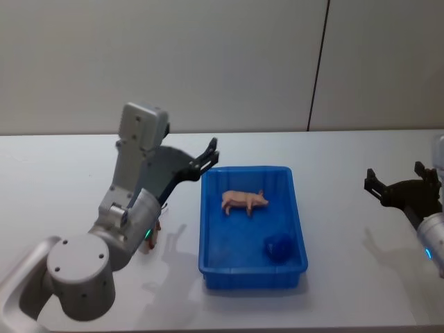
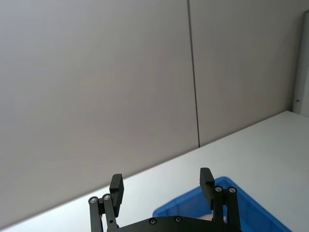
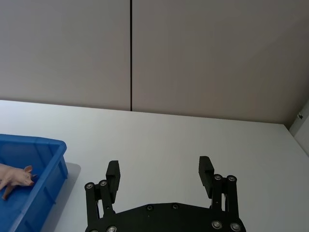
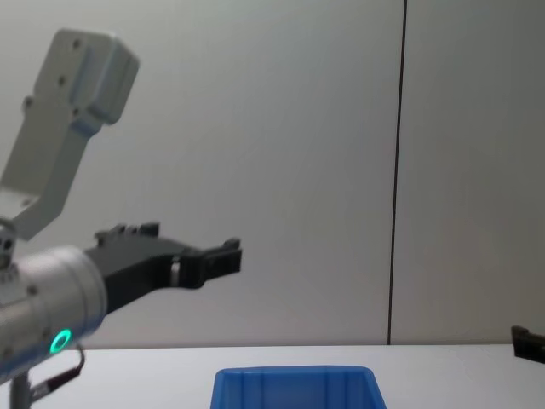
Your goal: Pick up the two dolls from the table and place them into the box.
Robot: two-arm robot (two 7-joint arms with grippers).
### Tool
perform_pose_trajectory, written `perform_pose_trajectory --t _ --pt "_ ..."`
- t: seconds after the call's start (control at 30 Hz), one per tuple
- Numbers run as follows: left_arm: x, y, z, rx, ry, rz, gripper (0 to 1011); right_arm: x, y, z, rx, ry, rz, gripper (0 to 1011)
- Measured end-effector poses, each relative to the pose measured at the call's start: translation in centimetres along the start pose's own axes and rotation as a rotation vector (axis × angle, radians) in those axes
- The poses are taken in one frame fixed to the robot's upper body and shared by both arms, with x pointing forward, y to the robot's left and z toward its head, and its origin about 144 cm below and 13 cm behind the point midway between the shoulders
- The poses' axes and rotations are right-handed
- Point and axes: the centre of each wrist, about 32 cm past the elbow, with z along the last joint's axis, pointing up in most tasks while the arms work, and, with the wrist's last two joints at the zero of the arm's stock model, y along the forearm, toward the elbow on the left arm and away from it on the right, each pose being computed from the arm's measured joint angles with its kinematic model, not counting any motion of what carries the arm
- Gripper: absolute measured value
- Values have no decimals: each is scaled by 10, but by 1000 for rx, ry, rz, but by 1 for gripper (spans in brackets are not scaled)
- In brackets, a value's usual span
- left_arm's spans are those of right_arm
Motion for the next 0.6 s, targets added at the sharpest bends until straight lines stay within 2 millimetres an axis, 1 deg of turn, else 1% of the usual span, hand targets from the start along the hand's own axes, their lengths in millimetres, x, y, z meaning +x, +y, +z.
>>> perform_pose_trajectory --t 0.37,0.6 --pt "2 18 -20 115 100 72 1001 2 -2 -1 -3 -1 -16 1001" --pt "7 29 -37 188 146 112 1001 3 -3 -1 -4 -1 -22 1001"
